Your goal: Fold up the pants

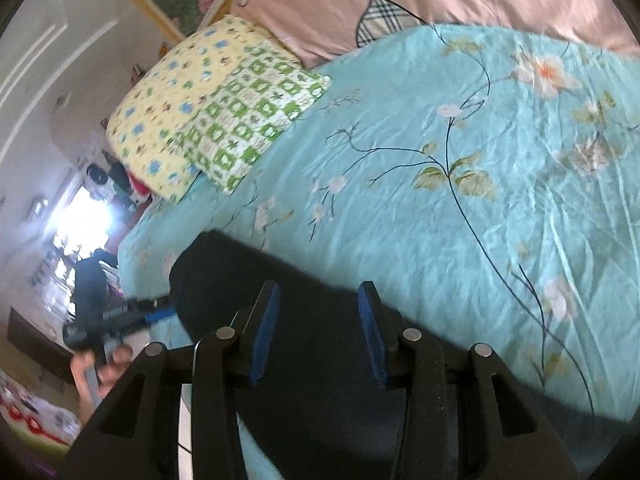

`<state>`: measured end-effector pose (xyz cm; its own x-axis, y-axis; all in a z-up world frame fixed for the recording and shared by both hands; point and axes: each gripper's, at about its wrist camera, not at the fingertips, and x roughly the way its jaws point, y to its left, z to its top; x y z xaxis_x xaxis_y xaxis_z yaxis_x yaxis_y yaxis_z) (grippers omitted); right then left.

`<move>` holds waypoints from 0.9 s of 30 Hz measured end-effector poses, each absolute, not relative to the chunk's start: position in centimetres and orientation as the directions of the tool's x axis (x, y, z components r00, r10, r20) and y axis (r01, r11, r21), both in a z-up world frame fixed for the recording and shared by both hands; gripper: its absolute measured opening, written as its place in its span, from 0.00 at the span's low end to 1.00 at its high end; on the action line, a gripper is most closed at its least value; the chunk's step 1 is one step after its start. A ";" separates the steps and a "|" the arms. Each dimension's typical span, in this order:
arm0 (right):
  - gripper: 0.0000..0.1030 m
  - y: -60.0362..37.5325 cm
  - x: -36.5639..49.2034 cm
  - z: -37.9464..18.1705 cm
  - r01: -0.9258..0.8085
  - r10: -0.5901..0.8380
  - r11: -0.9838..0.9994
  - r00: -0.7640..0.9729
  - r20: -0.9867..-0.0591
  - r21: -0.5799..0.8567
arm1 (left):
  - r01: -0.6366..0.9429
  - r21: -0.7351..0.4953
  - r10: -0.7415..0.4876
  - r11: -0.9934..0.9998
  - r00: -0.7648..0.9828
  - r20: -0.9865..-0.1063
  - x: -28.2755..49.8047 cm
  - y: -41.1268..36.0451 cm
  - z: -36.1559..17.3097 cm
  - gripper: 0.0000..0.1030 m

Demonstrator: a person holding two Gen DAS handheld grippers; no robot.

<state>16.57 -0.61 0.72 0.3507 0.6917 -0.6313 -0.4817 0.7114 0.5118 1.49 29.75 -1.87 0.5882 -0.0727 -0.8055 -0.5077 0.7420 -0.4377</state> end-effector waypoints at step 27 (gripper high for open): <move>0.15 7.6 19.3 -3.1 -0.737 0.440 0.634 0.093 -0.893 0.235 | -0.443 -0.419 -0.061 0.793 0.626 -0.777 4.9 28.8 -3.6 0.23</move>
<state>19.32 7.55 -3.06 0.0932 0.4396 -0.8934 -0.7367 0.6340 0.2351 4.86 28.77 -3.63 0.6262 -0.0606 -0.7773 -0.4432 0.7926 -0.4188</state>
